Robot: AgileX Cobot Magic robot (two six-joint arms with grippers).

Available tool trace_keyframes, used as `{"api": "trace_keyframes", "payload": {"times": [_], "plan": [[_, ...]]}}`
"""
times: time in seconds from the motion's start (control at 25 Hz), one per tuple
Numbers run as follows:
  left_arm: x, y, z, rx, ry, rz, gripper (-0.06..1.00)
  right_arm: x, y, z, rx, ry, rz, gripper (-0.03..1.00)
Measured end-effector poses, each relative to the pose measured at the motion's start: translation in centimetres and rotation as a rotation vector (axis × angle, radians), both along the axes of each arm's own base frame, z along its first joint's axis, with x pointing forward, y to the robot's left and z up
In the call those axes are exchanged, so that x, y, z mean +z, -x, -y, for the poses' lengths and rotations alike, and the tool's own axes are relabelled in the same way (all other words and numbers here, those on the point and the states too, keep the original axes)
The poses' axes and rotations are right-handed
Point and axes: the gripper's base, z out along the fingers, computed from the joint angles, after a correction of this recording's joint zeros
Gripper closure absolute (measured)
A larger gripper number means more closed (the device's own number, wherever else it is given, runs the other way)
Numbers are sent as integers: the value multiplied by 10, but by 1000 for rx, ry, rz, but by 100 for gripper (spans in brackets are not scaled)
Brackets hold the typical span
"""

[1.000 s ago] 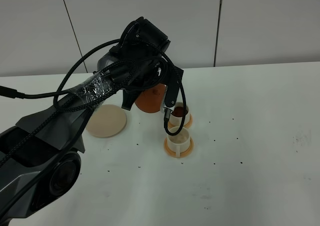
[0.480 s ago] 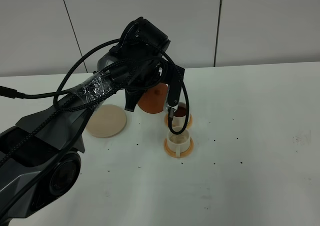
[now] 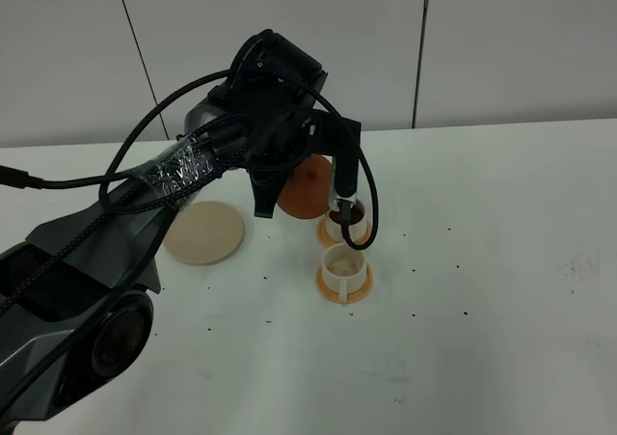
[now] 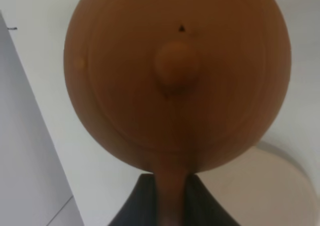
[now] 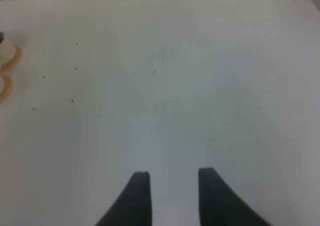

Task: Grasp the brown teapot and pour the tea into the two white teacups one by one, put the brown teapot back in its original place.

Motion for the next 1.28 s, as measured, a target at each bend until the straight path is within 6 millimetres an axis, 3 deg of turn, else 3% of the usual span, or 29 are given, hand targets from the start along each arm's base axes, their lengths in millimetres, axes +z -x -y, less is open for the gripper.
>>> {"api": "trace_keyframes", "payload": {"times": [0.28,0.6,1.08,1.28], "plan": [[17,6,-3,72,61,10,77,0,0,0,0,0,0,74],[32,2,-21,186,281,-58,77,0,0,0,0,0,0,74],[33,2,-24,200,324,-77,77,0,0,0,0,0,0,74],[32,0,-28,226,417,-130,77,0,0,0,0,0,0,74]]}}
